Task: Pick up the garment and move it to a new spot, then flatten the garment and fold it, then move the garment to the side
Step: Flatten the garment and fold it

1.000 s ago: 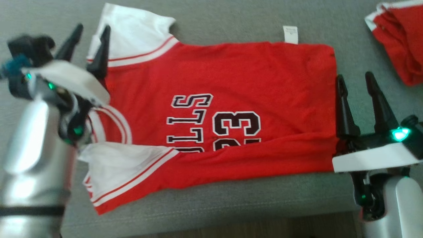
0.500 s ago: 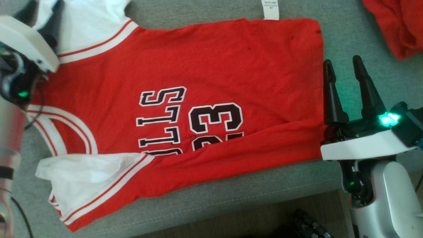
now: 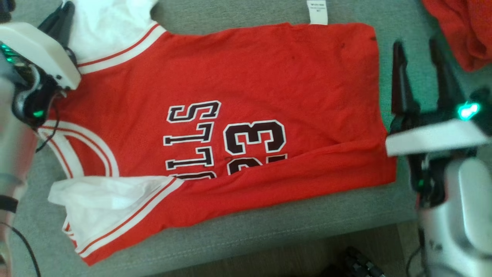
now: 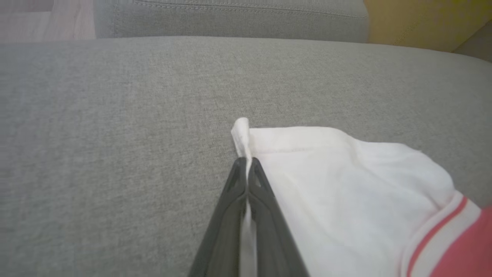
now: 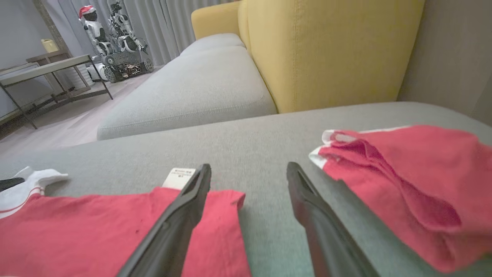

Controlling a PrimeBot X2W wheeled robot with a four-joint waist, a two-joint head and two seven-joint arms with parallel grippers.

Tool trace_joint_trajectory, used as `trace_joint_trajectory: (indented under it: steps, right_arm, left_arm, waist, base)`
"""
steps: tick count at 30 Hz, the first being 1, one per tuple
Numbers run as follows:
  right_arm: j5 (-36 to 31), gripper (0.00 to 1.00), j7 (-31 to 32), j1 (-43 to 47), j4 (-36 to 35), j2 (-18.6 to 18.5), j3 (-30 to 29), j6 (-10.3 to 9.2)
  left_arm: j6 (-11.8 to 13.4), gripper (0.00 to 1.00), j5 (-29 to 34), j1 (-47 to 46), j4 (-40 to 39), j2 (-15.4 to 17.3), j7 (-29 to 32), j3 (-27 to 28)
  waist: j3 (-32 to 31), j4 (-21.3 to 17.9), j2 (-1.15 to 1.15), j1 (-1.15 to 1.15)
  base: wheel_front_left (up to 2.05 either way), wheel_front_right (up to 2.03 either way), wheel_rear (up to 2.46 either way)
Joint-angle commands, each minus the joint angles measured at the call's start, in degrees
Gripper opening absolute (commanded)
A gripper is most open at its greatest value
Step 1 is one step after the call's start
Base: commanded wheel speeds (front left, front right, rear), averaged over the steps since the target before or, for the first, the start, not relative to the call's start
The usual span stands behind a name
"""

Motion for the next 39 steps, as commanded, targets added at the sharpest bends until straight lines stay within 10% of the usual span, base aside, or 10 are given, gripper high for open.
trace_joint_trajectory:
  steps: [1, 10, 21, 22, 23, 24, 39]
  right_arm:
    - [-1.4, 1.0, 0.69, -3.0, -0.83, -0.39, 0.42, 0.37]
    - [-1.12, 1.0, 12.84, -14.72, 16.3, -4.34, 0.57, 0.37]
    - [0.68, 1.0, 27.73, -16.39, 17.76, -6.88, 2.02, 0.37]
    - [0.64, 0.93, 29.24, -16.11, 17.24, -7.07, 1.97, 0.37]
    - [0.78, 0.36, 30.59, -15.8, 16.61, -7.08, 1.87, 0.37]
    - [0.98, 0.0, 31.75, -15.5, 15.96, -7.03, 1.67, 0.37]
    - [1.02, 0.0, 26.21, -19.38, 14.26, -5.68, -2.82, 0.37]
  left_arm:
    - [0.02, 0.0, -0.22, -1.88, -0.62, 2.17, -1.35, 0.85]
    - [0.01, 0.0, -1.79, -6.38, 0.94, -2.41, -7.49, -4.86]
    - [0.01, 0.0, -4.98, -8.85, 2.97, -4.14, -11.14, -9.88]
    - [0.01, 0.0, -5.3, -9.03, 3.13, -4.22, -11.43, -10.35]
    - [0.01, 0.0, -5.63, -9.19, 3.26, -4.27, -11.8, -10.79]
    - [0.01, 0.0, -5.93, -9.35, 3.35, -4.31, -12.24, -11.2]
    - [0.01, 0.0, -6.79, -12.14, 4.16, -4.3, -17.92, -11.31]
  waist:
    - [-0.15, 0.78, 0.0, 0.0]
    - [-0.05, 5.68, 0.0, 0.0]
    - [-0.9, 8.4, 0.0, 0.0]
    - [-1.02, 8.61, 0.0, 0.0]
    - [-1.16, 8.76, 0.0, 0.0]
    - [-1.29, 8.88, 0.0, 0.0]
    - [-3.11, 9.82, 0.0, 0.0]
  base:
    - [0.0, 0.0, 0.0]
    - [0.0, 0.0, 0.0]
    - [0.0, 0.0, 0.0]
    - [0.0, 0.0, 0.0]
    - [0.0, 0.0, 0.0]
    - [0.0, 0.0, 0.0]
    - [0.0, 0.0, 0.0]
